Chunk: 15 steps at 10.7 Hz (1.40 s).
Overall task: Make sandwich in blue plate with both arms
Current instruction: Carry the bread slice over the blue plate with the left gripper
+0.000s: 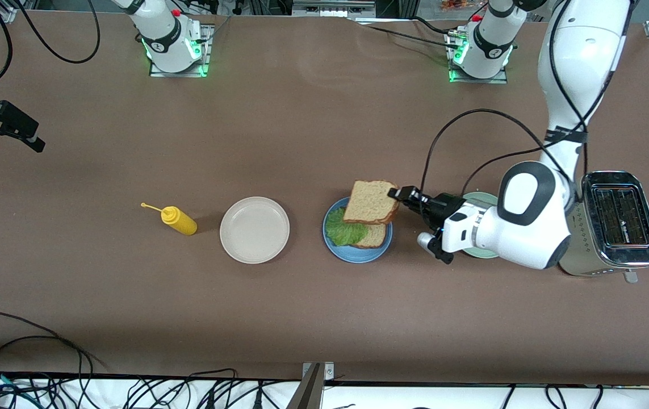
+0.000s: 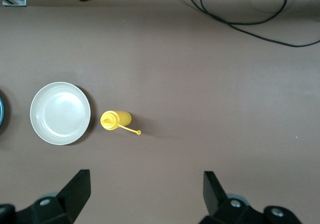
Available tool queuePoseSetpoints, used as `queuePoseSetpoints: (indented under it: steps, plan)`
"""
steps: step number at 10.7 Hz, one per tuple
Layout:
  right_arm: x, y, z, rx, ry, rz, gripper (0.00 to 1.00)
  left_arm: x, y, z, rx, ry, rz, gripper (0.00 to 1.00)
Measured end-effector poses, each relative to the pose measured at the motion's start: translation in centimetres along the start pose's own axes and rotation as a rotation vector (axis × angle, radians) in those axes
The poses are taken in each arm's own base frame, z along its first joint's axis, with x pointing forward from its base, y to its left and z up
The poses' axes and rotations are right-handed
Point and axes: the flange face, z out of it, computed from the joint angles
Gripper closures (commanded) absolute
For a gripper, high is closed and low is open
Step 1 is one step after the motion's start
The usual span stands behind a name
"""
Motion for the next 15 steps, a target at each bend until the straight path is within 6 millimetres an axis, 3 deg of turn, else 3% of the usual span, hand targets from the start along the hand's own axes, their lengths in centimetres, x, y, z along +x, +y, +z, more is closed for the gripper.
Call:
queuePoseSetpoints:
  steps: [2, 6, 8, 10, 11, 12, 15]
  plan:
    - [0.0, 0.0, 0.0, 0.000, 0.000, 0.001, 0.00, 1.2, -1.9, 1.2, -0.050, 0.046, -0.025, 1.00]
    - [0.0, 0.1, 0.0, 0.000, -0.001, 0.001, 0.00, 2.6, -7.7, 5.1, -0.139, 0.078, 0.078, 1.00]
    - [0.0, 0.1, 0.0, 0.000, -0.002, 0.001, 0.00, 2.7, -9.1, 6.1, -0.151, 0.074, 0.111, 1.00]
    - [0.0, 0.1, 0.0, 0.000, -0.002, 0.001, 0.00, 2.6, -10.3, 6.8, -0.152, 0.071, 0.114, 0.94]
    - [0.0, 0.1, 0.0, 0.000, -0.002, 0.001, 0.00, 2.7, -11.6, 7.5, -0.148, 0.077, 0.113, 0.81]
    - [0.0, 0.1, 0.0, 0.000, -0.003, 0.001, 0.00, 2.6, -12.9, 8.4, -0.148, 0.076, 0.109, 0.01]
    - [0.0, 0.1, 0.0, 0.000, -0.003, 0.001, 0.00, 2.5, -14.6, 9.3, -0.150, 0.072, 0.095, 0.00]
